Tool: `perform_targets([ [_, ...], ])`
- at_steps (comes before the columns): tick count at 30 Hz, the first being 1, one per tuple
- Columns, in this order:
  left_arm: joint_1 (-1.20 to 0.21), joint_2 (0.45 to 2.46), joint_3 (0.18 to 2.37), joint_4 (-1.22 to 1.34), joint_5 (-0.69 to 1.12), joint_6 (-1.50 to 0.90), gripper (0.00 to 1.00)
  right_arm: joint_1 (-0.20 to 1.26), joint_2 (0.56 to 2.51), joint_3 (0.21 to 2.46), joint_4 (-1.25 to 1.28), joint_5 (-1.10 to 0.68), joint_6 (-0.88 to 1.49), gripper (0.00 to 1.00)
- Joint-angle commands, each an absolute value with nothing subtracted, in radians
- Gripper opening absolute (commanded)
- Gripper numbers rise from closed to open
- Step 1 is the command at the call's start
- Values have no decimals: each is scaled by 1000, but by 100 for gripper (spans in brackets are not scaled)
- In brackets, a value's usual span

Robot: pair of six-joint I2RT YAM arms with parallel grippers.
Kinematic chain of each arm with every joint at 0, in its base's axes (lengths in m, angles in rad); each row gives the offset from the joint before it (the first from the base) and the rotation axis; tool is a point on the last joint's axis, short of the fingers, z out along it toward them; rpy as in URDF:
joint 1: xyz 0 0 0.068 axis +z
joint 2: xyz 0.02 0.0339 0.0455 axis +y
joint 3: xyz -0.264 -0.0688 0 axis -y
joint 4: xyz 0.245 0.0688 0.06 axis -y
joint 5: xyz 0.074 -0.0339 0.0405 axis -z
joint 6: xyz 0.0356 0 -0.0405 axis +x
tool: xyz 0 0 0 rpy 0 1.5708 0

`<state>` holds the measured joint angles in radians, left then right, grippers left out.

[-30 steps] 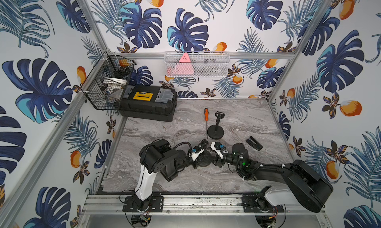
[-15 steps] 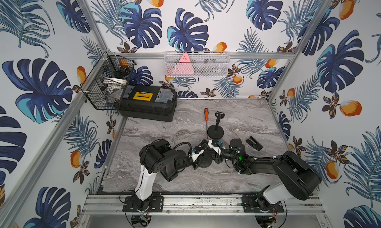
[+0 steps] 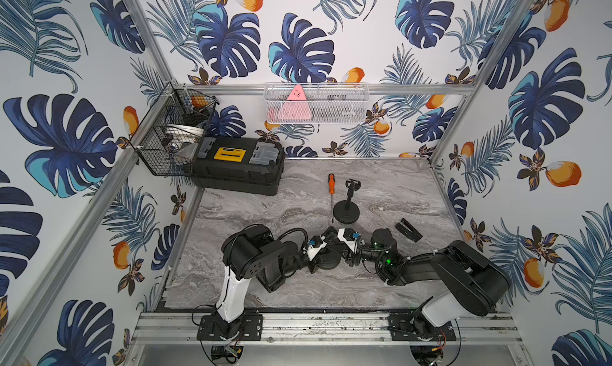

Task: Assemble a microphone stand
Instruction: Screw the microphone stand pole into the microphone stand base.

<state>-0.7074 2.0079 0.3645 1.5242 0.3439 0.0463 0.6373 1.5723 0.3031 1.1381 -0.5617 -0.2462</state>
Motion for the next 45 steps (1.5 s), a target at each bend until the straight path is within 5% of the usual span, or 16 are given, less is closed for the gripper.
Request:
perform_targets([
  [1, -707, 1987, 357, 1542, 340, 31, 44, 661, 1589, 280, 1194, -449, -199, 0],
  [23, -693, 1983, 347, 1543, 347, 17, 25, 1075, 1626, 328, 1092, 436, -154, 0],
  [31, -692, 2012, 360, 1543, 354, 18, 17, 1097, 1596, 335, 1062, 440, -141, 0],
  [33, -690, 2021, 366, 1543, 359, 17, 15, 1095, 1559, 335, 1035, 421, -153, 31],
  [37, -690, 2031, 371, 1543, 357, 21, 14, 1064, 1444, 326, 926, 307, -147, 61],
  [40, -690, 2031, 369, 1543, 356, 24, 14, 1012, 1347, 318, 811, 188, -141, 68],
  [45, -691, 2029, 368, 1543, 362, 30, 14, 850, 1249, 275, 752, -122, -151, 64],
])
